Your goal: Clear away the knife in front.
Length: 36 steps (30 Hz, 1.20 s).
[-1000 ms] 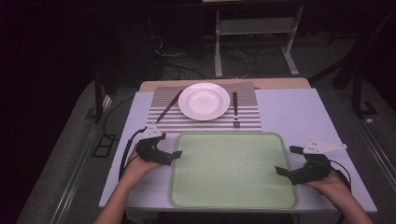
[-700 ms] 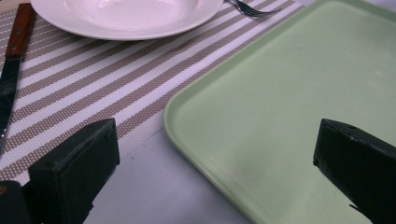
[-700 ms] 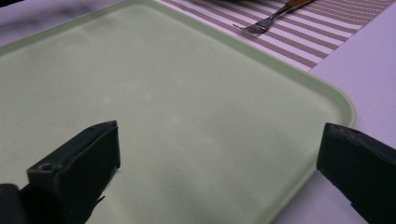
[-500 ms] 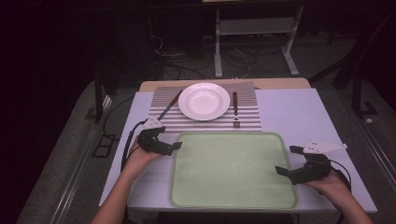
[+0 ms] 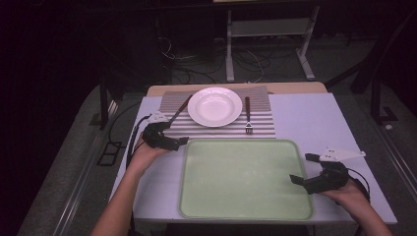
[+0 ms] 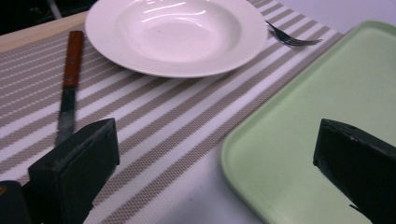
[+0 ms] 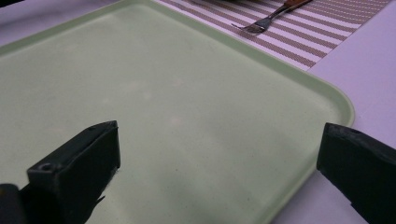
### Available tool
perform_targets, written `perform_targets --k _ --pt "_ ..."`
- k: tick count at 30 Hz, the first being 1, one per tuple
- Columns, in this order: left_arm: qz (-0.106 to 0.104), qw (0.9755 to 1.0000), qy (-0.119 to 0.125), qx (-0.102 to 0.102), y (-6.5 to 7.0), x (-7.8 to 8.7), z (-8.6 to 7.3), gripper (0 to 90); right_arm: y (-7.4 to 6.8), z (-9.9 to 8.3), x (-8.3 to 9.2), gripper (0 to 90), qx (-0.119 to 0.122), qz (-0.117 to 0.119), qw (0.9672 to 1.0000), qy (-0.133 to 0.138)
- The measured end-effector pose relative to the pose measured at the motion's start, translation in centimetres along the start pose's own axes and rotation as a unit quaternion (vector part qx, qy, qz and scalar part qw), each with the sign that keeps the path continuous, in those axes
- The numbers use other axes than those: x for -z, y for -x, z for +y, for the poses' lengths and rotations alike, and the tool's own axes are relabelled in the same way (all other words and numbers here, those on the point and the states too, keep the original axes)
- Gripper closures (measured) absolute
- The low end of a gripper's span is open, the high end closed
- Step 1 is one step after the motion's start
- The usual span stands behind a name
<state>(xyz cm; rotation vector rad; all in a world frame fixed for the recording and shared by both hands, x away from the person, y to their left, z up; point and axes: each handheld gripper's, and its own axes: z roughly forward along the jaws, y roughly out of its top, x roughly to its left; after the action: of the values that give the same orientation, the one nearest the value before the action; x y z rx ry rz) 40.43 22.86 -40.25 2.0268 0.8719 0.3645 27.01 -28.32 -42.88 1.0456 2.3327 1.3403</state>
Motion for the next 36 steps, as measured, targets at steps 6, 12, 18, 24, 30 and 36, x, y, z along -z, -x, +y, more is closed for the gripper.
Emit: perform_targets --k 6,12,18,24,30,36 --pt "0.009 0.9999 0.000 0.007 -1.5 -0.9 0.5 2.9 0.0 0.0 0.0 0.0 -0.002 -0.001 1.0000 0.000" --pt "0.026 0.9995 -0.009 0.013 -3.1 -2.1 0.7 11.7 0.0 0.0 0.0 0.0 -0.002 -0.001 1.0000 -0.001" --pt "0.048 0.9987 -0.014 0.009 -4.5 -3.1 1.5 22.0 0.0 0.0 0.1 0.0 -0.004 0.000 1.0000 0.000" --pt "0.053 0.9983 -0.021 0.011 -5.9 -4.1 2.4 33.4 0.1 0.0 0.1 0.0 -0.005 0.000 1.0000 0.000" --pt "0.065 0.9970 -0.038 0.020 -7.2 -5.6 3.1 45.3 0.1 -0.1 0.2 0.0 -0.006 0.001 1.0000 0.001" --pt "0.085 0.9951 -0.041 0.031 -8.5 -7.0 3.7 54.4 0.2 -0.1 0.2 0.0 -0.009 0.001 1.0000 0.002"
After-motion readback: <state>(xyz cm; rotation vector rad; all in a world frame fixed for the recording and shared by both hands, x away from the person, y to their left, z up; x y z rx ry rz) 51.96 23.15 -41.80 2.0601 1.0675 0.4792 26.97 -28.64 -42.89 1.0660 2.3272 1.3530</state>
